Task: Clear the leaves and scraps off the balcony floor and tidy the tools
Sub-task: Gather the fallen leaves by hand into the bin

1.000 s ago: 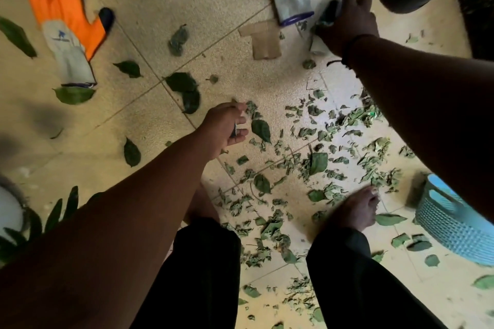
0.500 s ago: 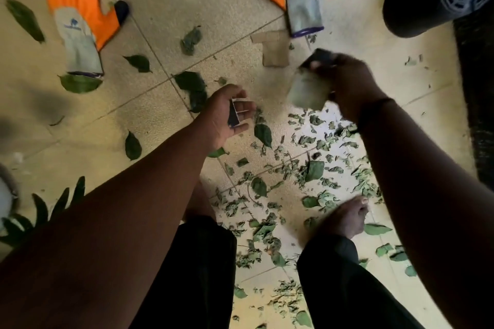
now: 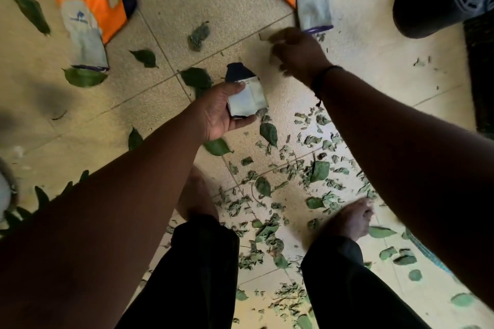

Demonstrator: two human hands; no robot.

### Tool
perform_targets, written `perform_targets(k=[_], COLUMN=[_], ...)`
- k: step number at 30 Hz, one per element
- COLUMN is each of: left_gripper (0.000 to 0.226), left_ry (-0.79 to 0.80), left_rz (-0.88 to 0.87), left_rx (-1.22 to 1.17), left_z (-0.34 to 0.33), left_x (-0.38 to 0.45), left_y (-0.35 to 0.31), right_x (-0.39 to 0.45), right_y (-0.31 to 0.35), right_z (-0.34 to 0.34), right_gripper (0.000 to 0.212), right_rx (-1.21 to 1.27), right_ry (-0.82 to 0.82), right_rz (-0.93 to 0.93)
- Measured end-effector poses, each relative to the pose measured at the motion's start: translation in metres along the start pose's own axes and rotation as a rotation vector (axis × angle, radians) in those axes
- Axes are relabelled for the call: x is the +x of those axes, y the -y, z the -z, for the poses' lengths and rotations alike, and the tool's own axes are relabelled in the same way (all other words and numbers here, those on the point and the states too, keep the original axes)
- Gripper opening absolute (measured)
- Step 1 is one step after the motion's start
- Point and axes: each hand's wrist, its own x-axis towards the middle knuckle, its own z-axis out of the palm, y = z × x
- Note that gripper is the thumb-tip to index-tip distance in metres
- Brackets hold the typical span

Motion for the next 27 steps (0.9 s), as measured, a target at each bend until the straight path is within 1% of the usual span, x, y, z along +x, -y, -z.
perform_targets(k=[1, 2, 3, 4, 5, 7, 9, 10, 12, 13, 14, 15, 16, 17, 18, 19, 20, 23, 25, 27], left_gripper=[0.019, 0.017, 0.015, 0.014, 0.015, 0.022, 0.031, 0.037, 0.048, 0.052, 0.054, 0.053, 0.049, 0.043, 0.036, 0.029, 0.026, 0.028, 0.031, 0.037], left_ry=[-0.02, -0.032, -0.042, -0.056, -0.074, -0.115, -0.137, -0.147, -0.197, -0.215, -0.232, -0.249, -0.271, -0.286, -0.282, -0.271, -0.244, -0.161, -0.169, -0.177], left_rz=[0.002, 0.009, 0.019, 0.024, 0.024, 0.016, -0.001, -0.01, -0.029, -0.034, -0.038, -0.038, -0.037, -0.019, 0.011, 0.054, 0.087, 0.125, 0.11, 0.095], left_rx=[0.025, 0.048, 0.064, 0.079, 0.095, 0.133, 0.139, 0.125, 0.094, 0.085, 0.075, 0.059, 0.034, -0.015, -0.073, -0.145, -0.204, -0.276, -0.313, -0.388], left_z=[0.003, 0.006, 0.008, 0.011, 0.015, 0.025, 0.036, 0.041, 0.053, 0.057, 0.062, 0.065, 0.068, 0.069, 0.066, 0.064, 0.063, 0.055, 0.053, 0.05], left_x=[0.0, -0.001, -0.003, -0.005, -0.007, -0.012, -0.019, -0.022, -0.029, -0.033, -0.038, -0.042, -0.047, -0.054, -0.06, -0.066, -0.07, -0.085, -0.088, -0.091], left_y=[0.0, 0.002, 0.005, 0.009, 0.014, 0.024, 0.037, 0.043, 0.054, 0.059, 0.063, 0.066, 0.069, 0.072, 0.074, 0.076, 0.079, 0.09, 0.099, 0.108], right_x=[0.01, 0.017, 0.022, 0.026, 0.027, 0.027, 0.022, 0.016, -0.001, -0.014, -0.029, -0.046, -0.067, -0.085, -0.1, -0.112, -0.122, -0.144, -0.155, -0.162], right_y=[-0.002, -0.004, -0.006, -0.008, -0.01, -0.013, -0.016, -0.016, -0.017, -0.016, -0.013, -0.01, -0.004, -0.001, -0.001, -0.005, -0.01, -0.021, -0.023, -0.026], right_z=[0.003, 0.005, 0.004, 0.002, 0.0, -0.005, -0.008, -0.01, -0.018, -0.023, -0.032, -0.04, -0.05, -0.061, -0.071, -0.084, -0.096, -0.119, -0.125, -0.126], right_gripper=[0.043, 0.051, 0.057, 0.059, 0.056, 0.047, 0.036, 0.031, 0.022, 0.019, 0.018, 0.017, 0.017, 0.019, 0.023, 0.027, 0.03, 0.034, 0.048, 0.064], right_rx=[-0.272, -0.496, -0.646, -0.733, -0.793, -0.884, -0.916, -0.888, -0.735, -0.638, -0.519, -0.369, -0.222, -0.152, -0.156, -0.186, -0.19, -0.036, 0.066, 0.177], right_ry=[-0.08, -0.113, -0.111, -0.09, -0.088, -0.11, -0.108, -0.11, -0.11, -0.093, -0.038, 0.055, 0.193, 0.337, 0.438, 0.472, 0.446, 0.264, 0.231, 0.253], right_rz=[0.072, 0.125, 0.161, 0.181, 0.197, 0.195, 0.15, 0.123, 0.076, 0.055, 0.038, 0.003, -0.048, -0.092, -0.101, -0.1, -0.106, -0.172, -0.214, -0.279])
